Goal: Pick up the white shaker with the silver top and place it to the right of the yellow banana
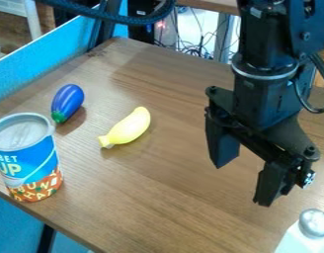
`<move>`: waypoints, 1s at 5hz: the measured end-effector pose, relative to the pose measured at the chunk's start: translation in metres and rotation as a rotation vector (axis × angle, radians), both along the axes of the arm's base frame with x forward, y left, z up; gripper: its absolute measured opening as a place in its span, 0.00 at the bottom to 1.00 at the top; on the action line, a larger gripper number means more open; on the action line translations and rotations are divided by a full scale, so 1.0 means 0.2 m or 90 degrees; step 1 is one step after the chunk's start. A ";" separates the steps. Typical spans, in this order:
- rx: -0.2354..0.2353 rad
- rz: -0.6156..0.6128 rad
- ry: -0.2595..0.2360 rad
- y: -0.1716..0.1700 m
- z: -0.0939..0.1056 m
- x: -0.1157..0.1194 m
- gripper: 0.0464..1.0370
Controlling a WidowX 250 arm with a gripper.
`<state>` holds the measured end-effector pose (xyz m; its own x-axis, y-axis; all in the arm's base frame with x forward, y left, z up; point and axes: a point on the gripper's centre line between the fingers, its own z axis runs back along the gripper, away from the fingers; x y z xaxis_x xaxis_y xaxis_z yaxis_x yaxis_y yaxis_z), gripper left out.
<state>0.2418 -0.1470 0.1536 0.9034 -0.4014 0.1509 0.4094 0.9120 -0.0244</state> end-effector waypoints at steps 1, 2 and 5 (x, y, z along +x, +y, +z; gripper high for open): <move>0.008 0.003 0.014 0.00 -0.04 -0.01 0.96; 0.041 -0.008 0.023 -0.14 -0.08 -0.02 0.96; 0.054 -0.039 0.042 -0.36 -0.09 -0.05 0.96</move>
<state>0.2316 -0.2182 0.1352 0.8838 -0.4646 0.0552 0.4640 0.8855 0.0232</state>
